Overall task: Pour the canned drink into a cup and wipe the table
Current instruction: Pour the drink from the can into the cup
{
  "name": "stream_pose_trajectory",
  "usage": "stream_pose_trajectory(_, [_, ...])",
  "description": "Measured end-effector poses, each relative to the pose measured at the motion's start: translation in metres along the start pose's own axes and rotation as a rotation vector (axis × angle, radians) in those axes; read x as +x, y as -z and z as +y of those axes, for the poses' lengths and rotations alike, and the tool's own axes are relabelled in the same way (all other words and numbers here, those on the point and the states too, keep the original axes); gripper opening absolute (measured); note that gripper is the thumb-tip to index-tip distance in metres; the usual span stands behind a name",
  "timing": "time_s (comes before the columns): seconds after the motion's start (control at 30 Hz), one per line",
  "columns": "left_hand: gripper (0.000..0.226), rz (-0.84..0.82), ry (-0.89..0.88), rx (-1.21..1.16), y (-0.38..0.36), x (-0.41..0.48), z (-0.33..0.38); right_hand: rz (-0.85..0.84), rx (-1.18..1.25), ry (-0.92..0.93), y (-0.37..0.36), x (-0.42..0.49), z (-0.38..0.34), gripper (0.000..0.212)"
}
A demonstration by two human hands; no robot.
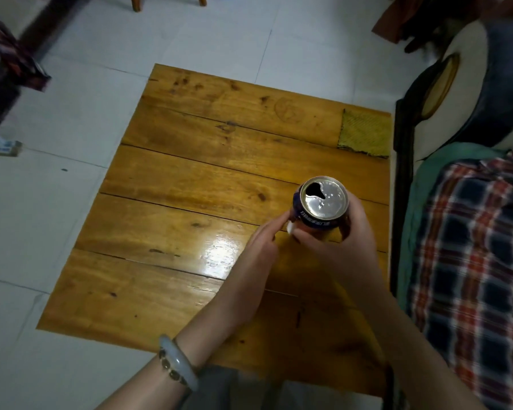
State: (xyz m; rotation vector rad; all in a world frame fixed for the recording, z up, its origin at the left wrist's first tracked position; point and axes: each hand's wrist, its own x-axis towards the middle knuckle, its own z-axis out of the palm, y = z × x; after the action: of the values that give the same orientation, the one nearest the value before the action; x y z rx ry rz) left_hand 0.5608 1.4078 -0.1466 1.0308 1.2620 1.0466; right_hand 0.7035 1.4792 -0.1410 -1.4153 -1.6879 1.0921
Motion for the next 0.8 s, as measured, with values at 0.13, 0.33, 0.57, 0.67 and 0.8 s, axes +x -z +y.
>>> stream_pose_trajectory(0.13, [0.083,-0.027,0.004,-0.060,-0.055,0.002,-0.005,-0.023,-0.068,-0.031,0.051,-0.011,0.023,0.076])
stream_pose_trajectory(0.33, [0.094,-0.028,0.087,-0.107,-0.119,0.011,-0.030,-0.093,-0.097,-0.049,0.101,-0.015,0.069,0.077])
stream_pose_trajectory(0.57, [0.078,0.076,0.208,-0.193,-0.146,0.025,-0.068,-0.177,-0.087,-0.018,0.111,-0.005,0.115,0.075])
stream_pose_trajectory(0.67, [0.080,0.110,0.240,-0.255,-0.147,0.031,-0.086,-0.233,-0.098,-0.002,0.105,0.002,0.126,0.071])
stream_pose_trajectory(0.8, [0.045,0.163,0.325,-0.333,-0.148,0.040,-0.103,-0.288,-0.147,0.032,0.096,0.010,0.140,0.072])
